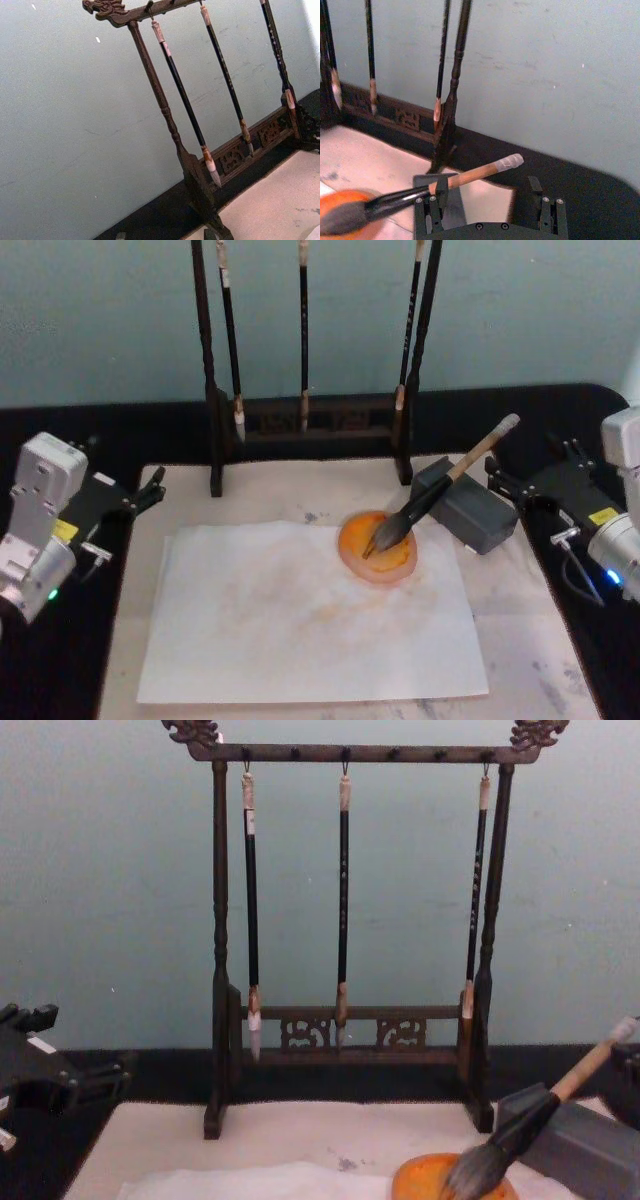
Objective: Pick up the brush from the inkstone, write on the paper, then place the brush back to its original position.
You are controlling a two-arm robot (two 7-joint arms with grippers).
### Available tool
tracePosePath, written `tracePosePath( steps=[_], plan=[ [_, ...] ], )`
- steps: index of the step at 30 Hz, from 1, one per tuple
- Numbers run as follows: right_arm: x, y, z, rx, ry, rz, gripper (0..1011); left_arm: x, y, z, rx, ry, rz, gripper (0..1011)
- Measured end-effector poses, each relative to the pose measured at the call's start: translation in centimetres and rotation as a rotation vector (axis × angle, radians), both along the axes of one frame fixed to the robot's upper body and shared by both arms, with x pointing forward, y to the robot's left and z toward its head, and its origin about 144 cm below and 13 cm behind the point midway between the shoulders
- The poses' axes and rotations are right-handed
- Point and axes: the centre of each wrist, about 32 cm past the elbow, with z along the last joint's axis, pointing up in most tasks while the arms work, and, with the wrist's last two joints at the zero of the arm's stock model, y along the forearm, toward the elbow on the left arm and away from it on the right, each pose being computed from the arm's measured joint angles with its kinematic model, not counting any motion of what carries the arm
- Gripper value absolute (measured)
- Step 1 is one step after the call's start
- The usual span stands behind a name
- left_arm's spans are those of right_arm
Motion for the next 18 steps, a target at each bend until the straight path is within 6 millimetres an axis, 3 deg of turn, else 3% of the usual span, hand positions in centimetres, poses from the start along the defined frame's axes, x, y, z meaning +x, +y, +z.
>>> tracePosePath(
  steps=[11,18],
  plan=[
    [0.5,-1.2,0.8,0.363,0.185,0.015,1000,0.0,0.0,0.0,0.0,0.0,0.0,1010],
    [0.8,-1.5,0.8,0.49,0.277,0.019,1000,0.0,0.0,0.0,0.0,0.0,0.0,1010]
  ],
)
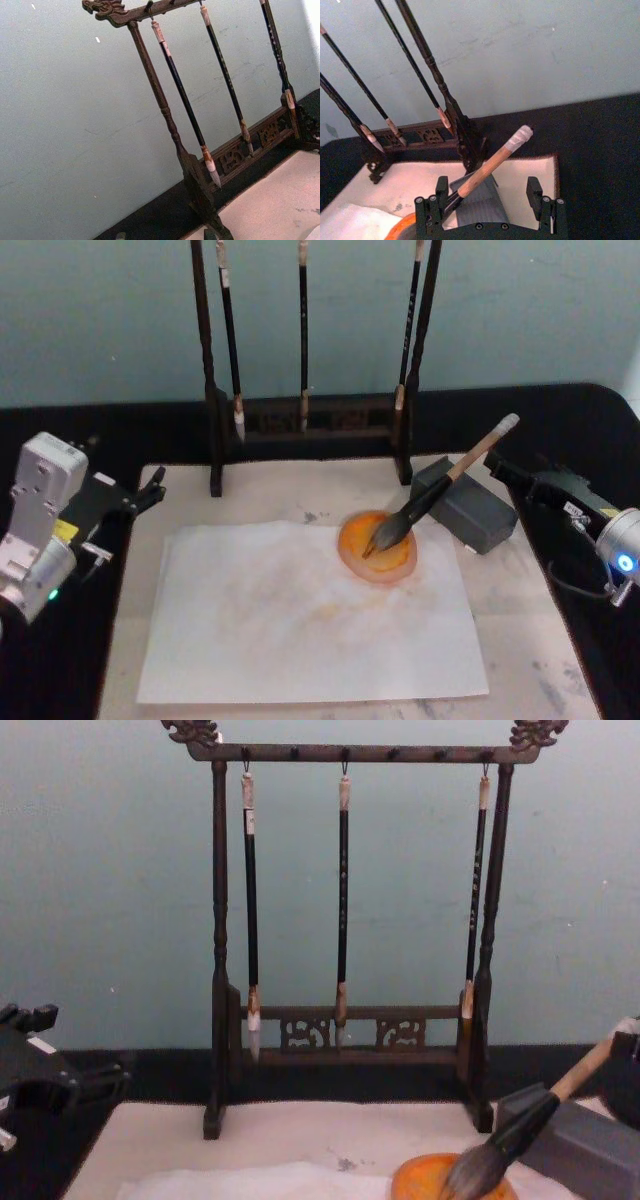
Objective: Pick up the brush from the inkstone, write on the paper, then place the brush back to its original position.
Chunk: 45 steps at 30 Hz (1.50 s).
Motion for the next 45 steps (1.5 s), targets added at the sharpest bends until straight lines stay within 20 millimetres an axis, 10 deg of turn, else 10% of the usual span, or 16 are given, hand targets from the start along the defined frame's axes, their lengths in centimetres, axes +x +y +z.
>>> tracePosePath(
  steps=[45],
  plan=[
    [4.4,-0.2,-0.9,0.41,0.262,0.023,1000,0.0,0.0,0.0,0.0,0.0,0.0,1010]
  ],
)
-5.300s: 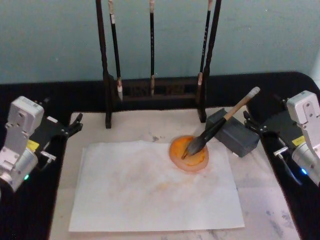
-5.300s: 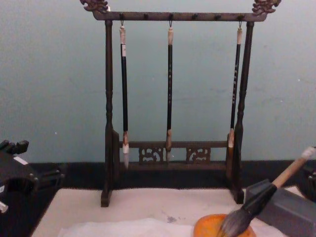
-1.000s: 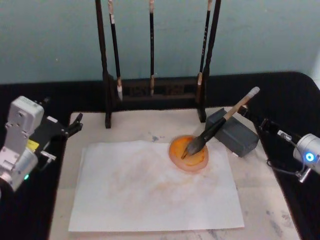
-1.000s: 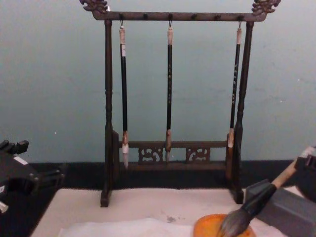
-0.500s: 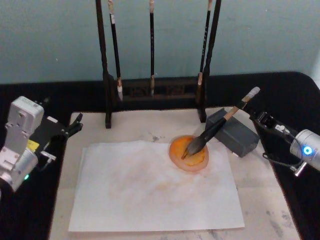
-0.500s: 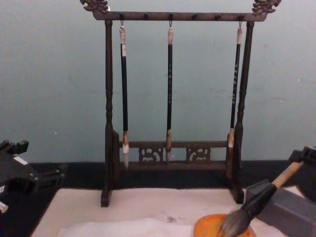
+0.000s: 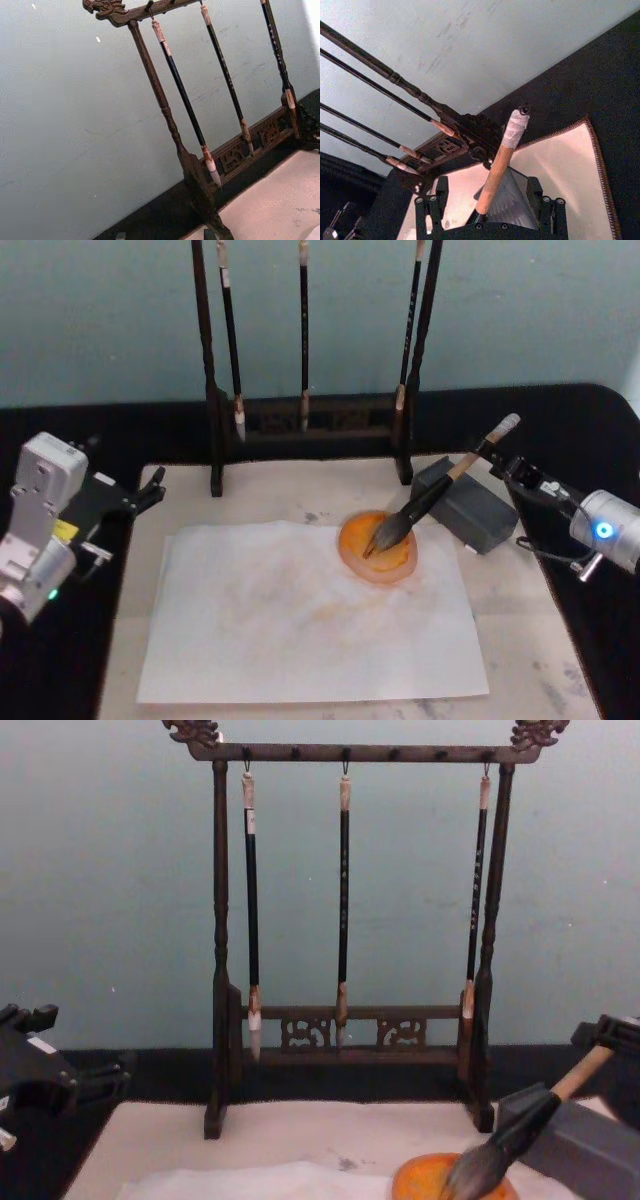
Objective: Pick up the brush from the inkstone, write on the paper, then place the brush back to its original position.
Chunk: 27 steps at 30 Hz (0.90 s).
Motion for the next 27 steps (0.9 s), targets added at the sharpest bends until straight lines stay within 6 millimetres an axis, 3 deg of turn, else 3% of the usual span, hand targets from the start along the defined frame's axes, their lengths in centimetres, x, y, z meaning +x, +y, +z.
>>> tracePosePath(
  steps=[27],
  plan=[
    [2.4,0.4,-0.4,0.019,-0.013,0.023,1000,0.0,0.0,0.0,0.0,0.0,0.0,1010]
  ],
)
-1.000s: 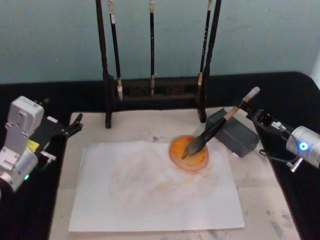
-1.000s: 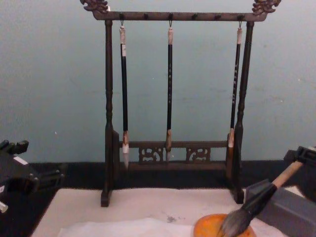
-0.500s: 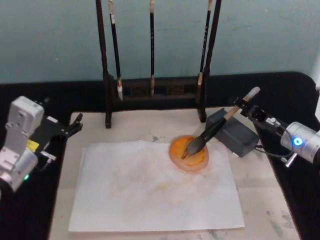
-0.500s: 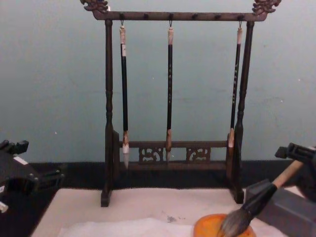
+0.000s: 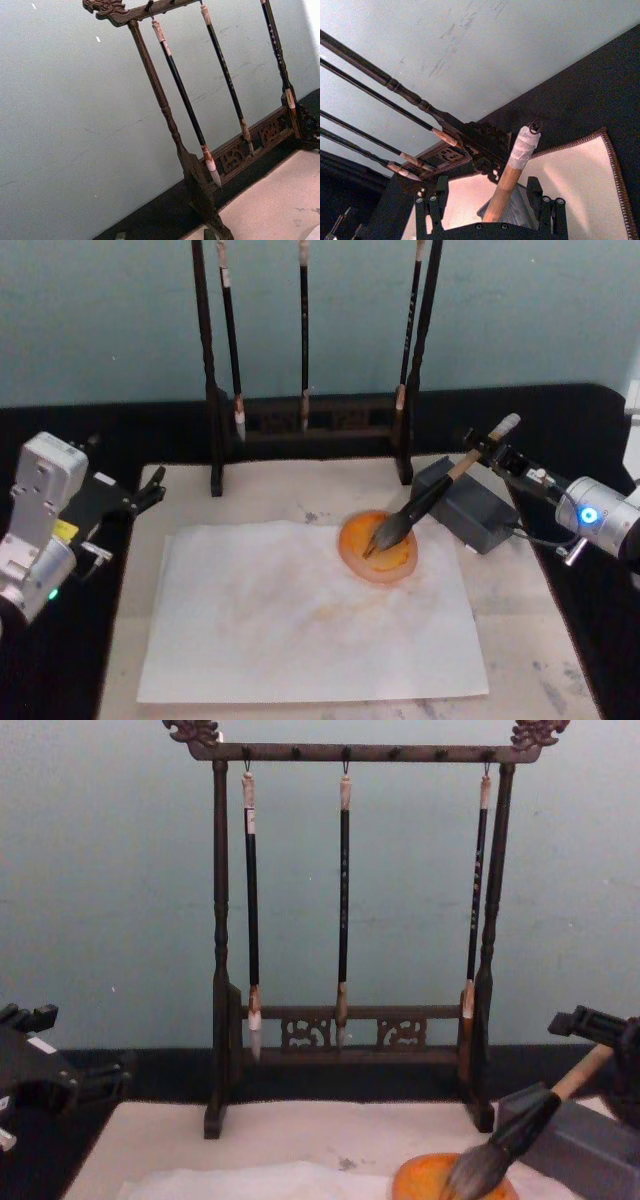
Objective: Pick up the brush from the inkstone, write on the paper, then place the brush back to its original position.
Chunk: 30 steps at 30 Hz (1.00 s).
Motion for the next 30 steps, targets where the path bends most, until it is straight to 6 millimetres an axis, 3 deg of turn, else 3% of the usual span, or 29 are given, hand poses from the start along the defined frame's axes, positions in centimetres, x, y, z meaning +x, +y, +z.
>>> tracePosePath(
  steps=[30],
  plan=[
    [0.17,-0.04,-0.19,0.011,-0.006,0.001,1000,0.0,0.0,0.0,0.0,0.0,0.0,1009]
  ],
)
